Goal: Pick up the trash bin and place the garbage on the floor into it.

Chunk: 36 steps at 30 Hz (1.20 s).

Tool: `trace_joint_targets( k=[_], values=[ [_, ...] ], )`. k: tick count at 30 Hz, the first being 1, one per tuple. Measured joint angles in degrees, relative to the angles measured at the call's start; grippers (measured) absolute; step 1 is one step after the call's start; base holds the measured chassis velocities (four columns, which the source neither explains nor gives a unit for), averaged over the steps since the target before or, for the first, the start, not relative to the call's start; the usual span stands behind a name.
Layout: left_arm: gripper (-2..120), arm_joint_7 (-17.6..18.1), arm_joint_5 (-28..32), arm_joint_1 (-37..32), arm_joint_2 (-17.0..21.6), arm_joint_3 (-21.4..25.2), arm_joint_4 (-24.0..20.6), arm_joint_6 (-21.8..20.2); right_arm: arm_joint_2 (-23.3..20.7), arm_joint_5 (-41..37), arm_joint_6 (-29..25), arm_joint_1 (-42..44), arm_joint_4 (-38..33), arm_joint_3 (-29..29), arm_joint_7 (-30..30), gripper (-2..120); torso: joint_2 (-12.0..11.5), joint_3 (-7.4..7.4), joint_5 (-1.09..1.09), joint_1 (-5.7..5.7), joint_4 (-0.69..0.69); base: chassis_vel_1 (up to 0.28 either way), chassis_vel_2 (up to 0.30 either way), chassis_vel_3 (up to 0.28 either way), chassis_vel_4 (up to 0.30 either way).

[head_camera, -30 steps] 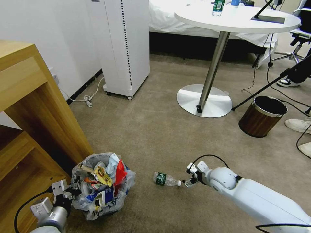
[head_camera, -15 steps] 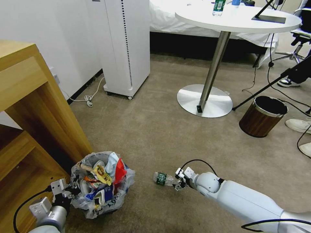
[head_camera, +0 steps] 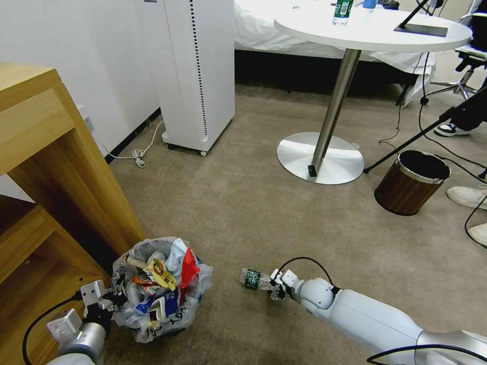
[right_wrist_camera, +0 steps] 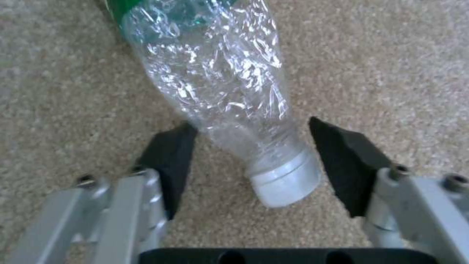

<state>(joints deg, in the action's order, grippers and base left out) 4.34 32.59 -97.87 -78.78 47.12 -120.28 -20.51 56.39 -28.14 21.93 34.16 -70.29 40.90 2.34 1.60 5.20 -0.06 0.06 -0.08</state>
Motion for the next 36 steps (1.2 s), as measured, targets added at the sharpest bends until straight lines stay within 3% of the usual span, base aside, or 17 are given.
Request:
trace_joint_targets(
  k=[2, 4, 6, 8, 17, 21, 24, 25, 28, 33, 36],
  values=[
    [1, 0.0, 0.0, 0.1, 0.0, 0.0, 0.1, 0.0, -0.1, 0.0, -0.2, 0.1, -0.2, -0.1, 0.1, 56, 0.0, 0.00, -0.01, 0.00, 0.00, 0.000, 0.000, 0.000, 0.000],
    [1, 0.0, 0.0, 0.4, 0.1, -0.2, 0.2, 0.0, -0.5, 0.0, -0.4, 0.4, -1.0, -0.4, 0.3, 43, 0.0, 0.00, -0.01, 0.00, -0.02, 0.000, 0.000, 0.000, 0.000],
    [1, 0.0, 0.0, 0.4, 0.1, -0.2, 0.2, 0.0, -0.5, 0.0, -0.4, 0.4, -1.1, -0.4, 0.3, 41, 0.0, 0.00, -0.01, 0.00, -0.02, 0.000, 0.000, 0.000, 0.000],
    [1, 0.1, 0.1, 0.4, 0.2, -0.3, 0.2, 0.0, -0.7, 0.1, -1.2, 0.8, -1.2, -0.6, 0.5, 30, 0.0, 0.00, -0.01, 0.00, -0.02, 0.000, 0.000, 0.000, 0.000],
    [1, 0.1, 0.2, 0.4, 0.5, -0.2, 0.5, 0.1, -2.5, -0.9, -3.6, 2.6, -5.7, -3.8, 0.9, 26, 0.0, 0.00, 0.00, 0.00, -0.01, 0.000, 0.000, 0.000, 0.000],
    [1, 0.1, 0.2, 0.6, 0.7, -0.2, 1.0, 0.1, -5.6, -2.5, -5.2, 5.0, -11.5, -7.8, 1.0, 26, 0.0, 0.00, 0.00, 0.00, -0.02, 0.000, 0.000, 0.000, 0.000],
    [1, 0.1, 0.3, 0.6, 1.1, 0.0, 1.3, 0.1, -10.4, -3.9, -11.7, 7.9, -21.2, -13.7, 0.4, 26, 0.0, 0.00, 0.00, 0.00, -0.02, 0.000, 0.000, 0.000, 0.000],
    [1, 0.1, 0.3, 0.6, 1.1, 0.0, 1.3, 0.1, -10.4, -3.9, -11.7, 7.9, -21.2, -13.7, 0.4, 26, 0.0, 0.00, 0.00, 0.00, -0.02, 0.000, 0.000, 0.000, 0.000],
    [1, 0.1, 0.4, 0.4, 1.3, 0.2, 1.3, 0.1, -14.8, -5.7, -16.5, 9.5, -31.1, -19.1, -1.5, 26, 0.0, 0.00, 0.00, 0.00, -0.03, 0.000, 0.000, 0.000, 0.000],
    [1, 0.2, 0.4, 0.3, 1.4, 0.2, 1.0, 0.0, -17.7, -10.3, -17.5, 7.7, -41.2, -21.3, -3.1, 26, 0.0, 0.00, -0.01, 0.00, -0.02, 0.000, 0.000, 0.000, 0.000],
    [1, 0.4, 0.5, 0.4, 1.4, 0.2, 0.3, -0.4, -17.5, -16.9, -14.2, 3.1, -48.7, -19.2, -2.4, 26, 0.0, 0.00, -0.02, -0.01, -0.01, 0.000, 0.000, 0.000, 0.000]
  ],
)
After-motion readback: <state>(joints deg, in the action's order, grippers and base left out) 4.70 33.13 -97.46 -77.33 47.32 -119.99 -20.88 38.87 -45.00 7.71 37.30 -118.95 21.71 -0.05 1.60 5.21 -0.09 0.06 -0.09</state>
